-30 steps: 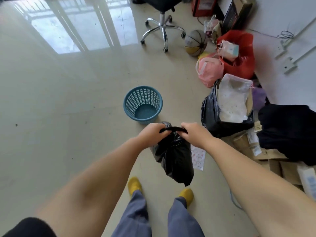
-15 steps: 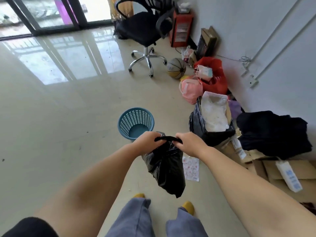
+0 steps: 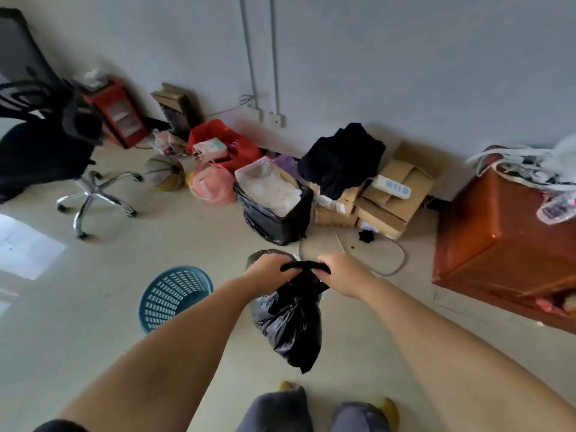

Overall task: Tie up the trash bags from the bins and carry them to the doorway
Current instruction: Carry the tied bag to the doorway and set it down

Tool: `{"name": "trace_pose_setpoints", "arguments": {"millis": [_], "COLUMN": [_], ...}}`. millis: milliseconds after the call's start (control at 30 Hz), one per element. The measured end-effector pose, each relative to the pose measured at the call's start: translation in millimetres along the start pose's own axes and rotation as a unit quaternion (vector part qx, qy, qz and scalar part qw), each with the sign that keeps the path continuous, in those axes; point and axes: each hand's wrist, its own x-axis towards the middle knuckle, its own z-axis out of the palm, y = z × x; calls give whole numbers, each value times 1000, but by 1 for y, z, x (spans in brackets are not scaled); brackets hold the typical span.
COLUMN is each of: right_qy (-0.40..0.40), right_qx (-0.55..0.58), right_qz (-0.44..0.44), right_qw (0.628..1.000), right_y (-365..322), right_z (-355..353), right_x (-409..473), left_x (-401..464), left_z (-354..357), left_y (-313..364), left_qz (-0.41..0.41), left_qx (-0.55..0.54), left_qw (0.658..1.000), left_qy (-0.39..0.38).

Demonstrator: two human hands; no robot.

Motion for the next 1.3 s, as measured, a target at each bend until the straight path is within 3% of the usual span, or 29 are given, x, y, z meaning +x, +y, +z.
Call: {"name": "trace_pose_setpoints", "arguments": {"millis": [233, 400, 633, 833, 1133, 1300], "right_qy": [85, 131, 190, 256, 305, 321], "right_qx": [62, 80, 98, 111, 172, 188], "right_qz": [144, 233, 340, 427, 557, 593], "right_qw": [984, 960, 916, 860, 754, 714], "right_y": [80, 143, 229, 278, 363, 441], "right_z": [6, 15, 33, 52, 86, 80], "right_x": [-124, -249, -448, -593, -761, -828], "left_x": [12, -6, -68, -127, -178, -175], "left_z": [76, 162, 295, 393, 554, 639], "left_y": [106, 209, 366, 482, 635, 723], "left_qz": [123, 222, 365, 434, 554, 587], "left_qx": [76, 148, 213, 252, 314, 319], "left_qw": [984, 948, 878, 820, 685, 644], "left_qy": [-108, -173, -223, -276, -354, -373]}}
